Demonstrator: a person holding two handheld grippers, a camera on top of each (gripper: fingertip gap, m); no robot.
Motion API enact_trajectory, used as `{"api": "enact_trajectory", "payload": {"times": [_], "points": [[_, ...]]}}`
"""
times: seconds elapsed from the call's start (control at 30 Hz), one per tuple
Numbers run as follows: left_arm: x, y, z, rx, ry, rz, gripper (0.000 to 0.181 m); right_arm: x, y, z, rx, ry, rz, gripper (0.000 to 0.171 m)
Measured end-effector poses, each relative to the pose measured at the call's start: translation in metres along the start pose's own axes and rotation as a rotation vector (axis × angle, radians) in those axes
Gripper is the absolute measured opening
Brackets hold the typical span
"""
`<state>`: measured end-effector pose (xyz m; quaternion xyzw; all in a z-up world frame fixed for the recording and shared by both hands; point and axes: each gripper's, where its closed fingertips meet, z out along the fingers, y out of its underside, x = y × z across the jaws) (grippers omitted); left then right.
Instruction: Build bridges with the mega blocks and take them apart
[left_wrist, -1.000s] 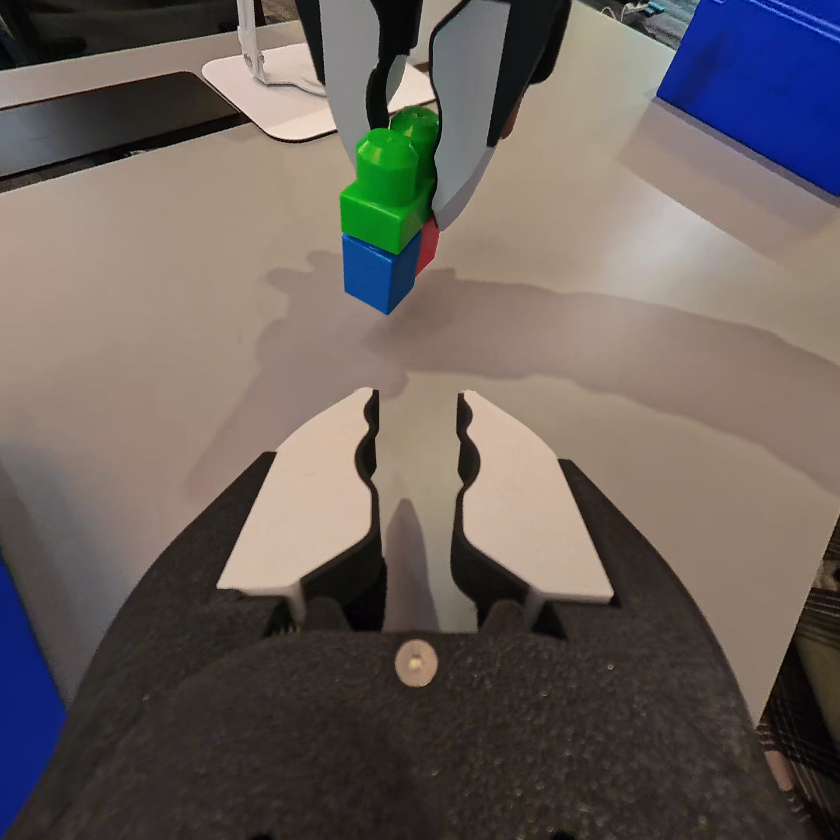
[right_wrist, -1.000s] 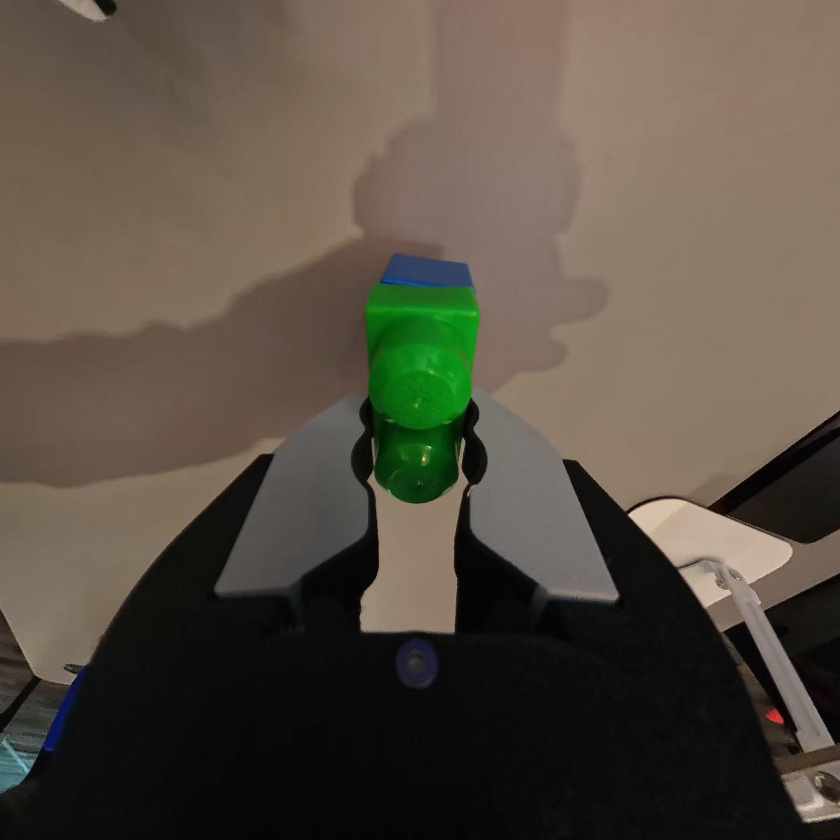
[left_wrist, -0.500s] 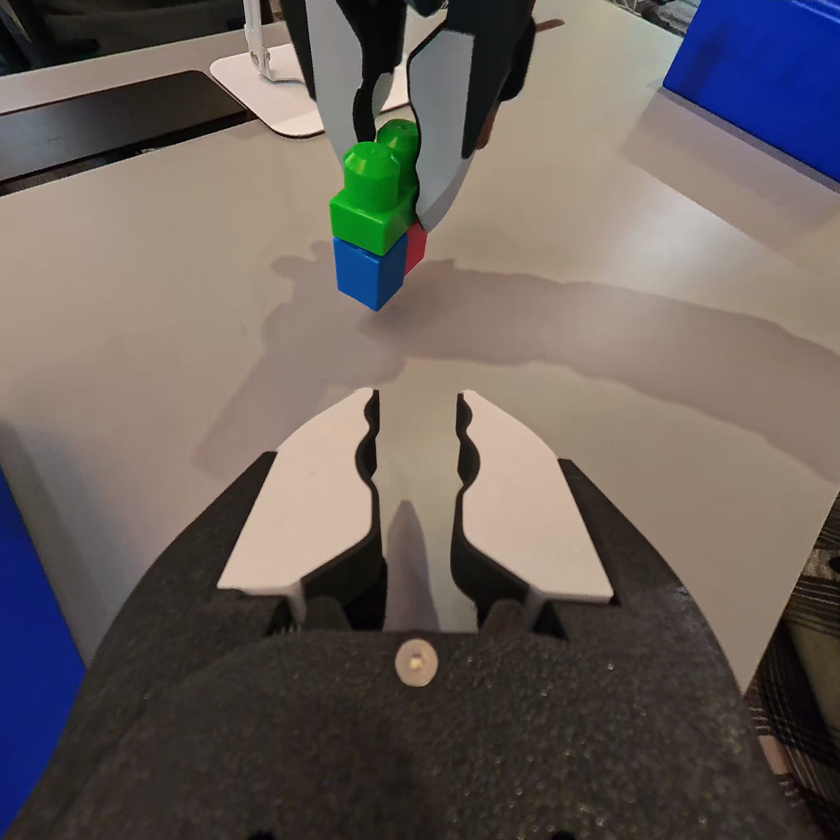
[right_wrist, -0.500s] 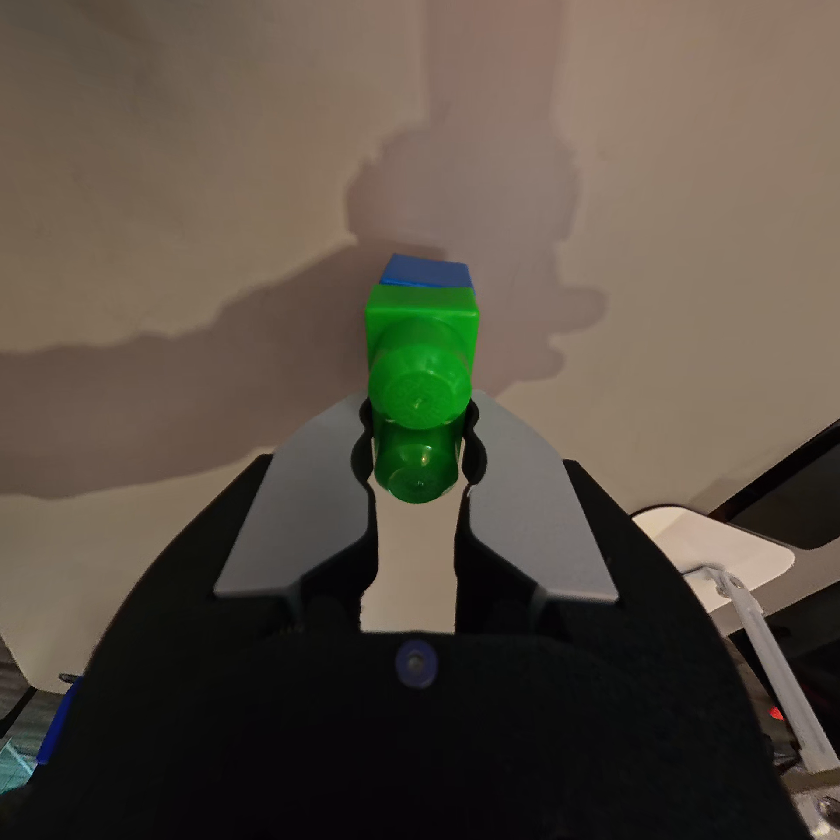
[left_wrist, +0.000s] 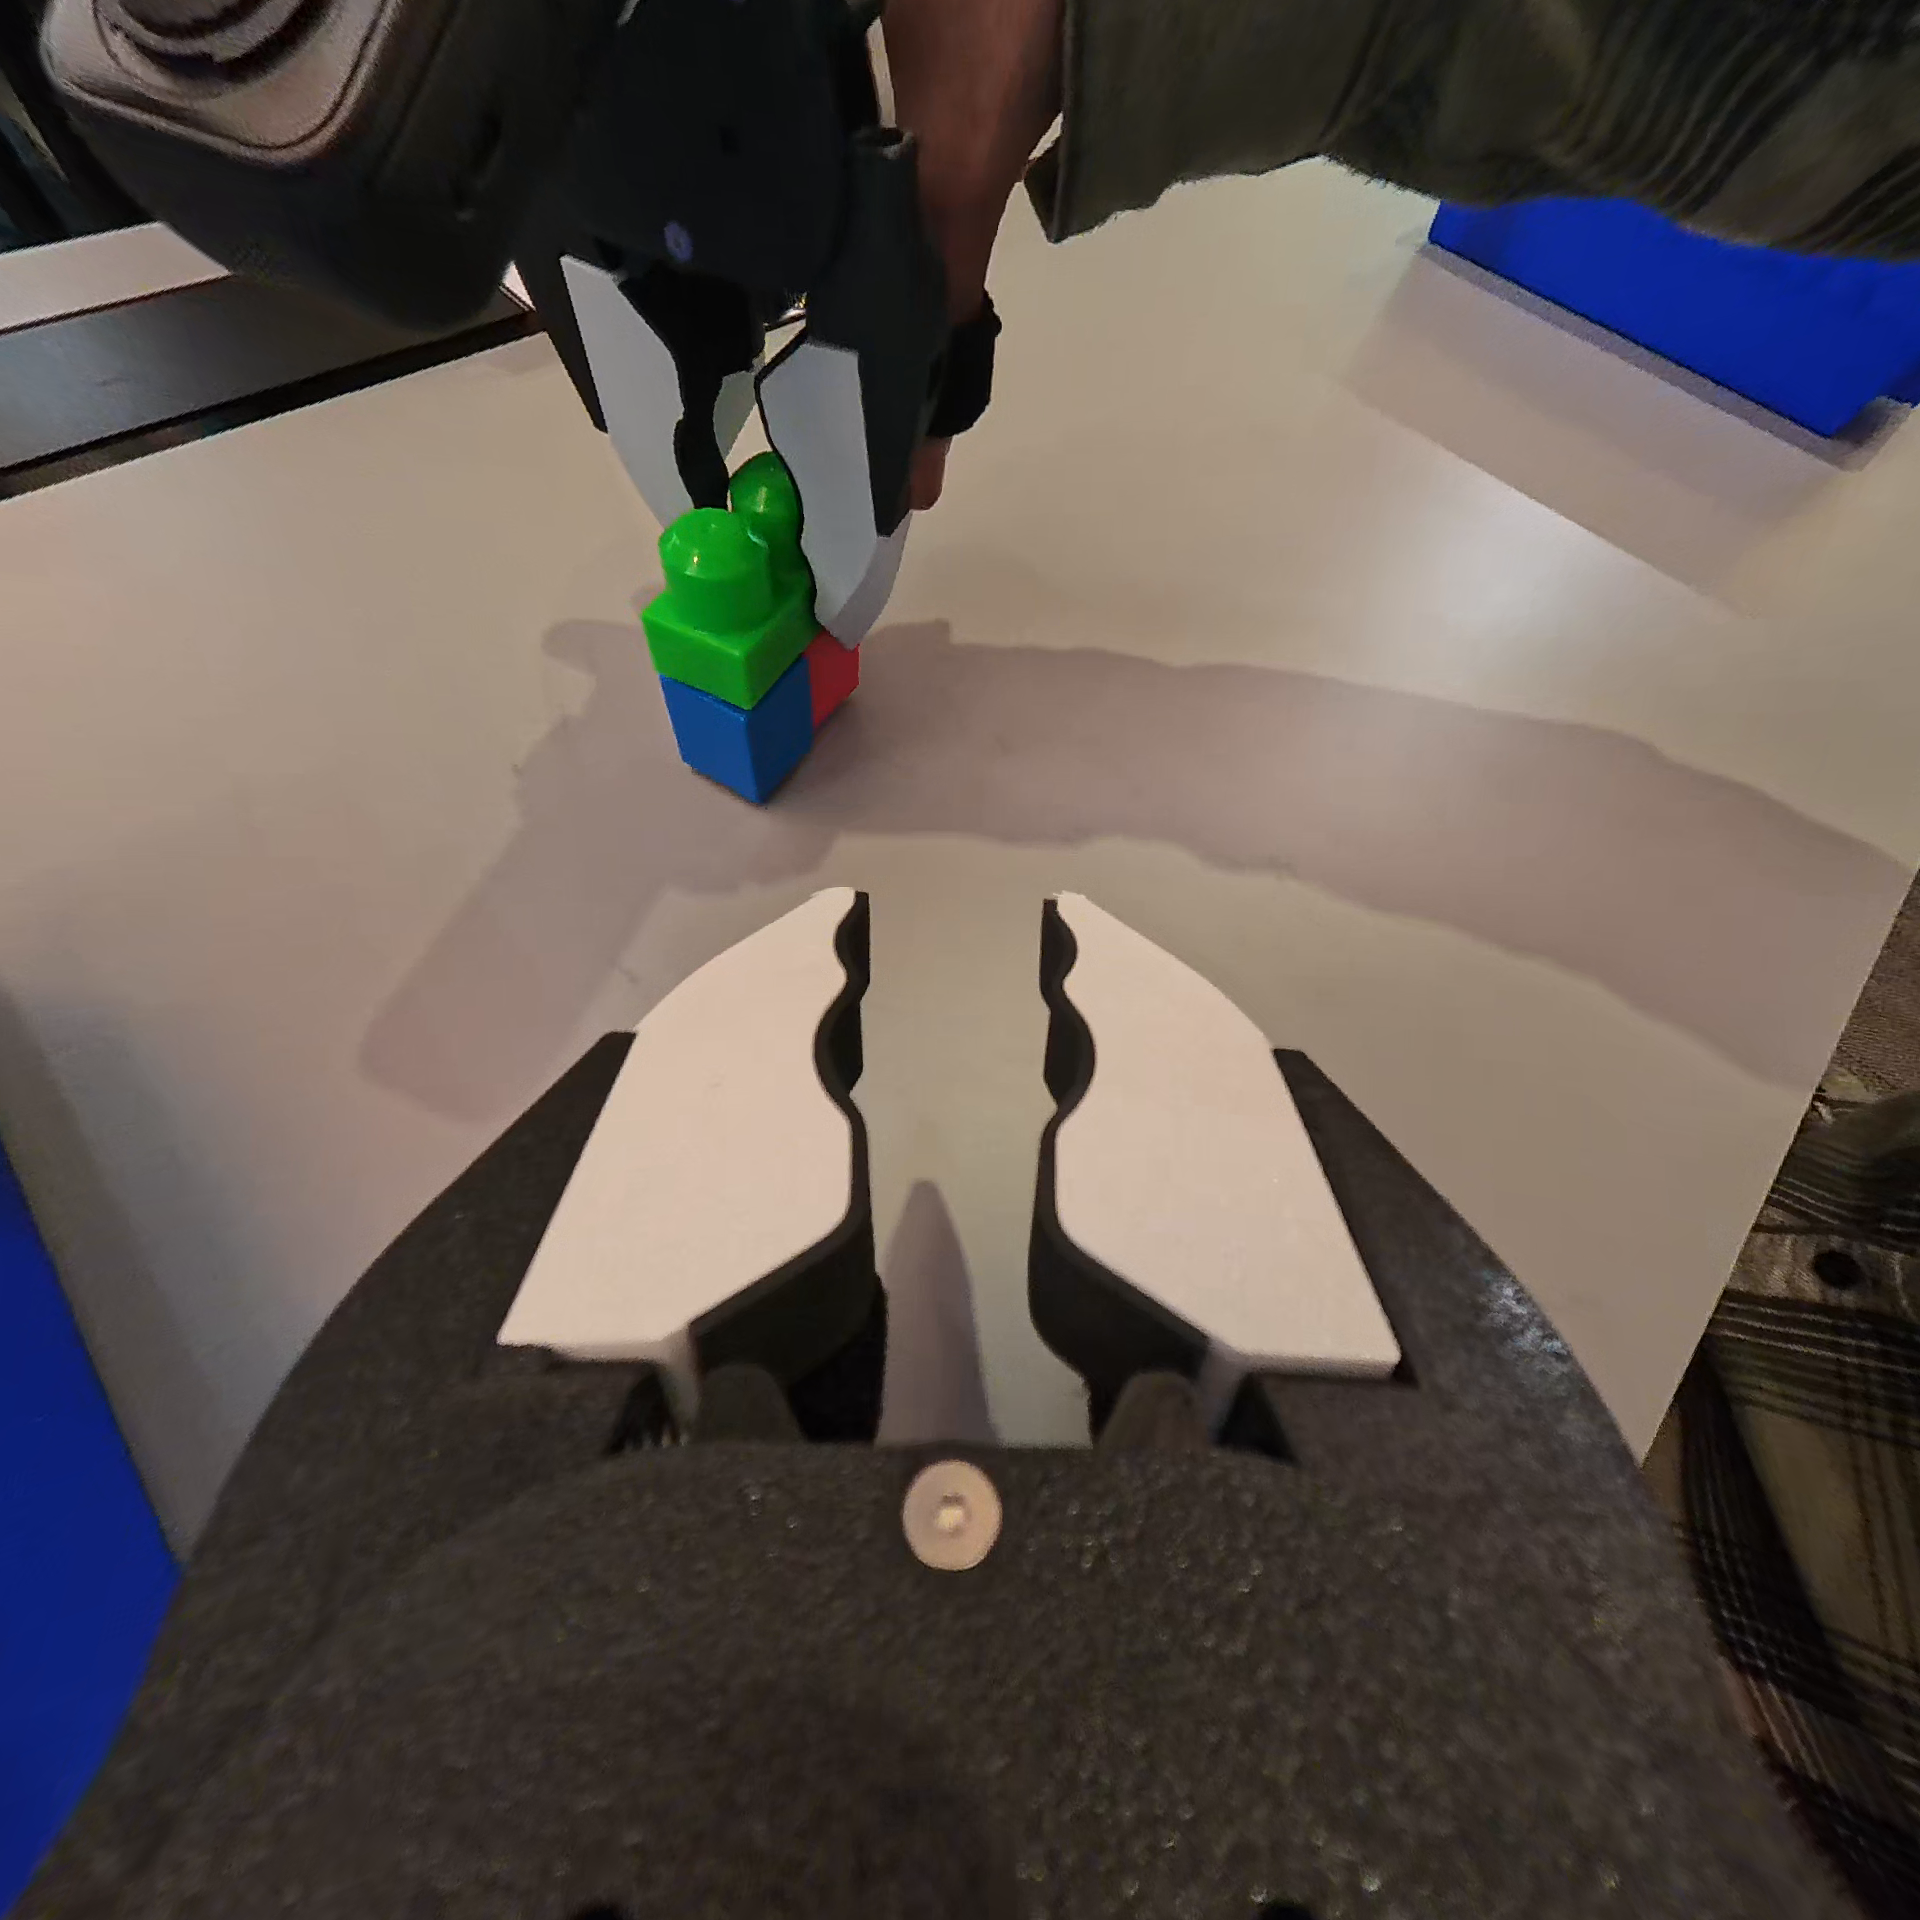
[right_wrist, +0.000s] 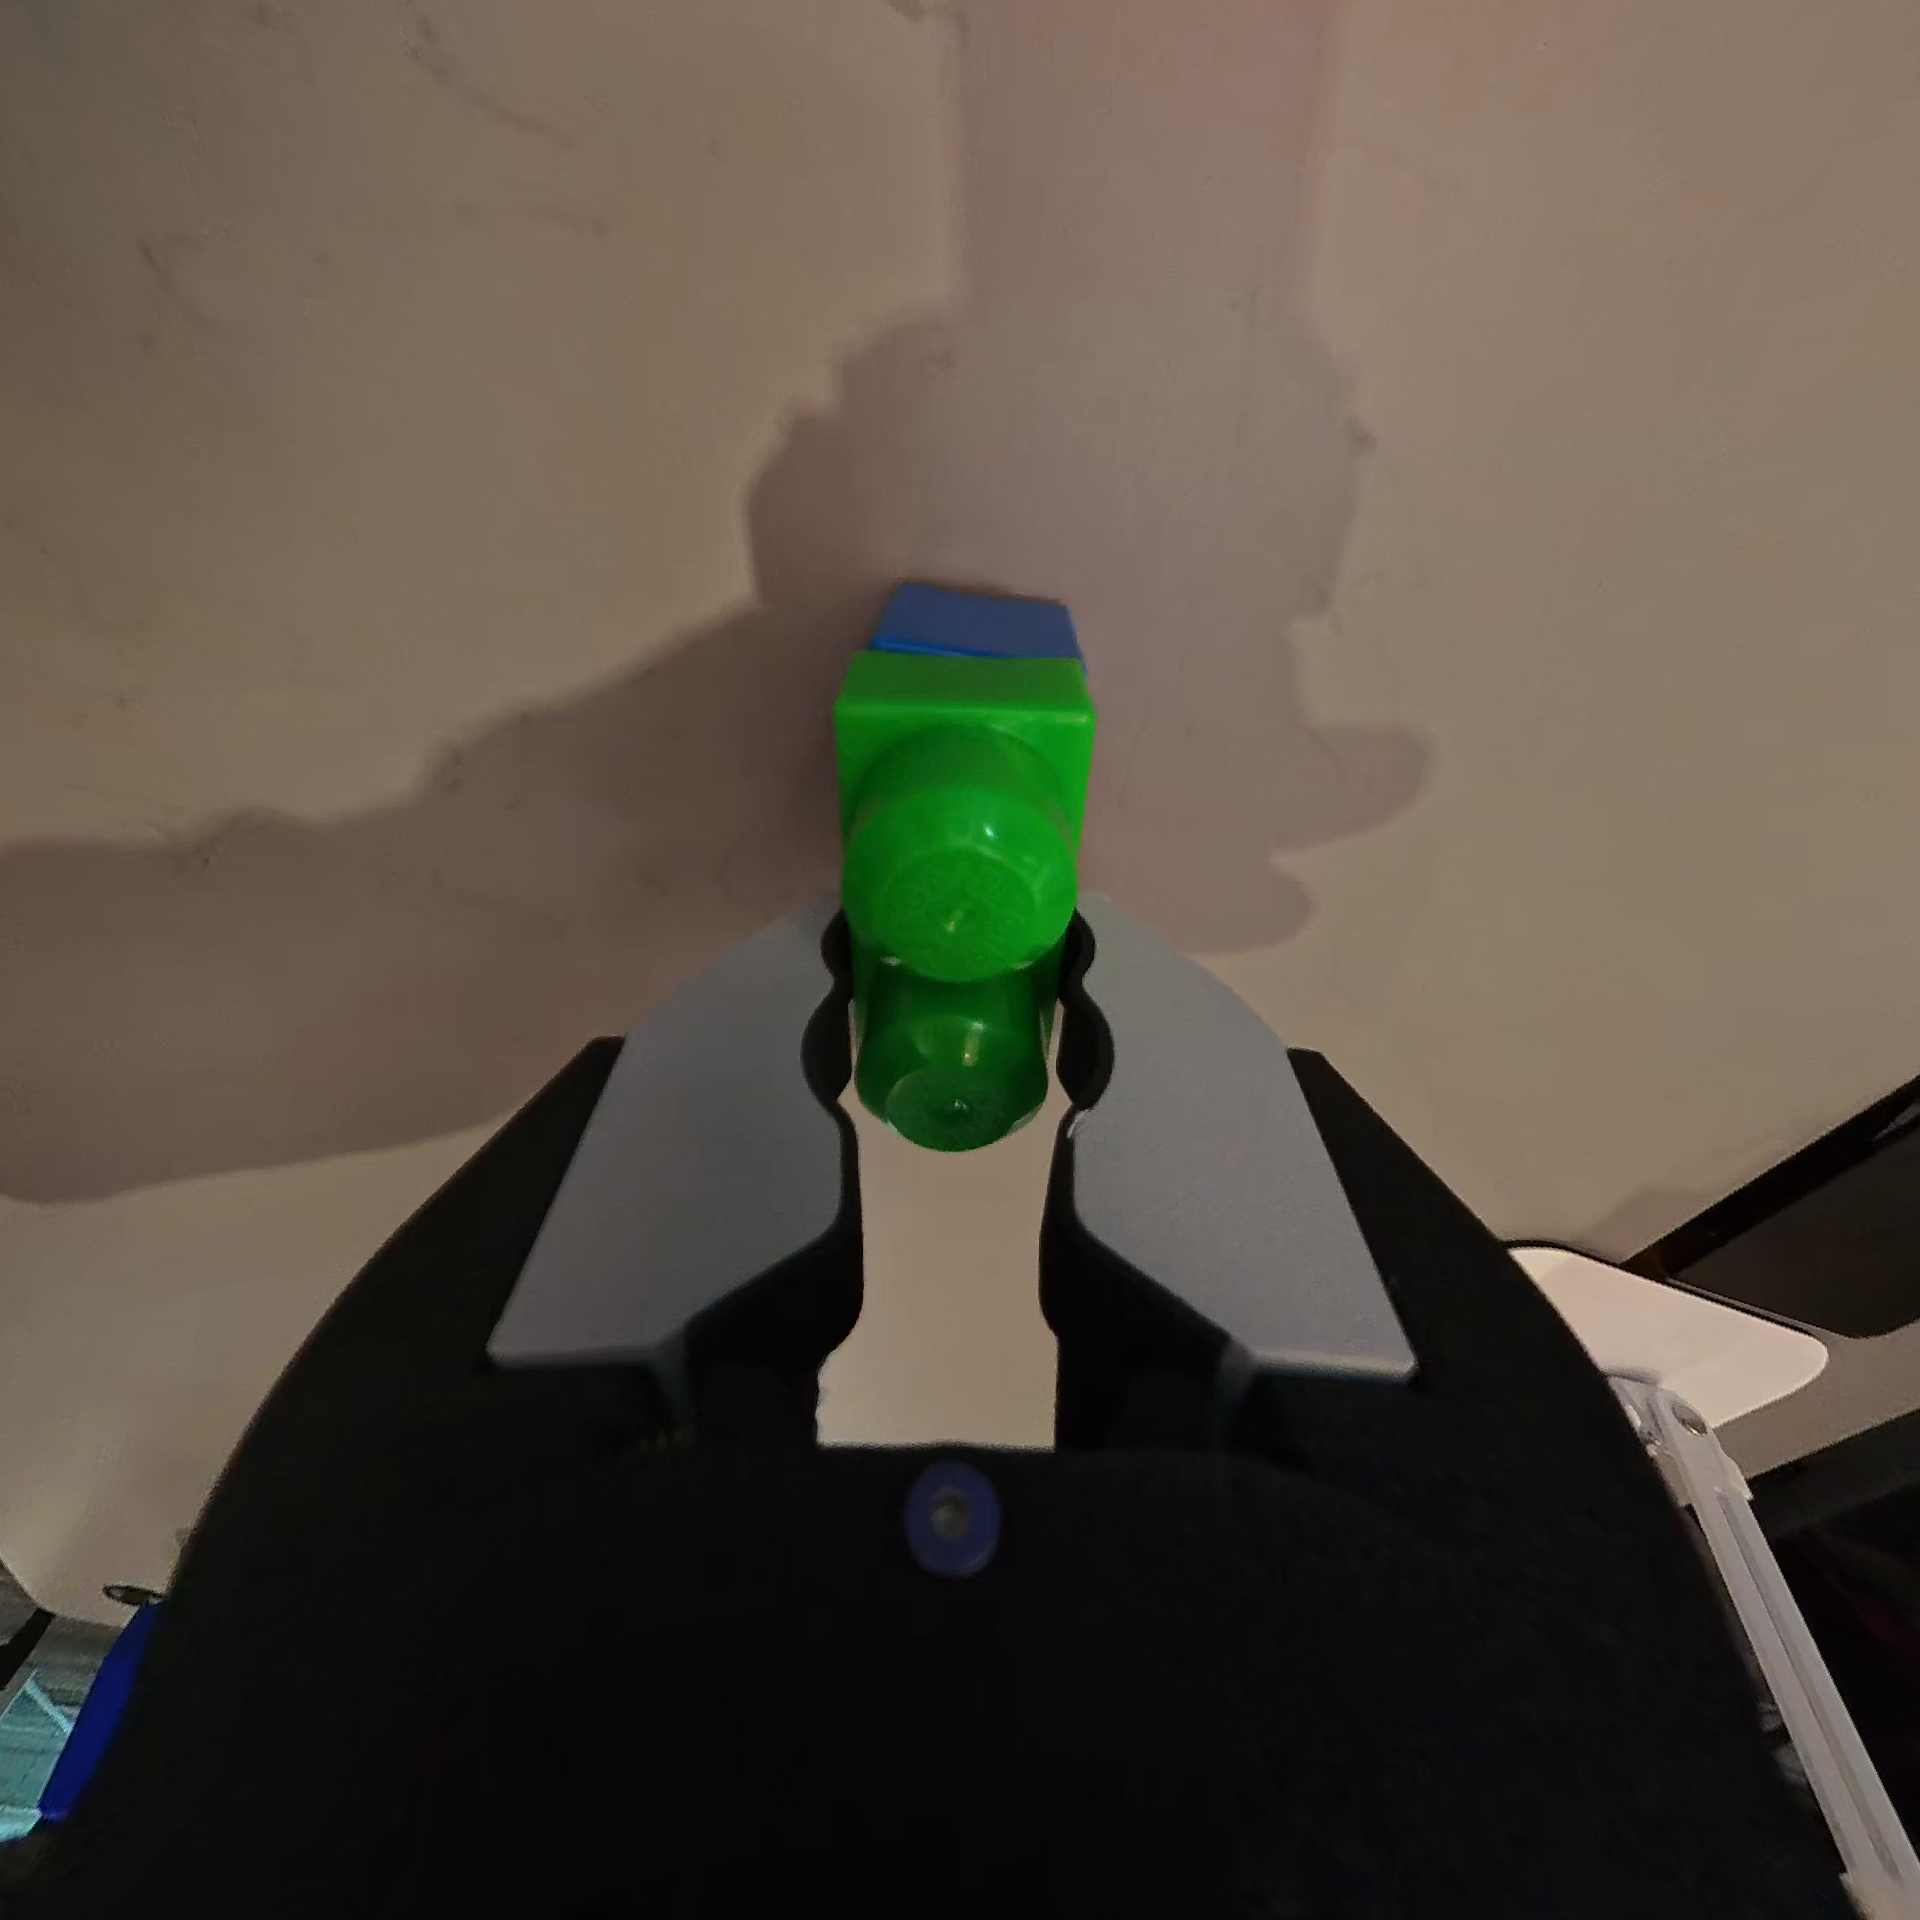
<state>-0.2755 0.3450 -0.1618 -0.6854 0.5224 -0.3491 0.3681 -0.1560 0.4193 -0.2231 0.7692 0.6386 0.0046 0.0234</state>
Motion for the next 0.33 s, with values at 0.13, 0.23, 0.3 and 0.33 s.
{"api": "enact_trajectory", "payload": {"times": [0.13, 0.23, 0.3, 0.33], "points": [[0.001, 0.000, -0.001, 0.000, -0.001, 0.000, 0.031, 0.000, -0.001, 0.000, 0.018, 0.003, 0.004, 0.045], [0.001, 0.000, -0.002, -0.004, -0.002, 0.001, 0.031, -0.001, -0.002, -0.002, 0.039, 0.006, 0.011, 0.055], [0.001, -0.001, -0.002, -0.004, -0.001, 0.000, 0.031, -0.001, -0.002, -0.007, 0.065, 0.015, 0.023, 0.062], [0.000, -0.001, -0.001, -0.007, 0.002, 0.001, 0.032, -0.001, -0.002, -0.011, 0.084, 0.022, 0.031, 0.066]]}}
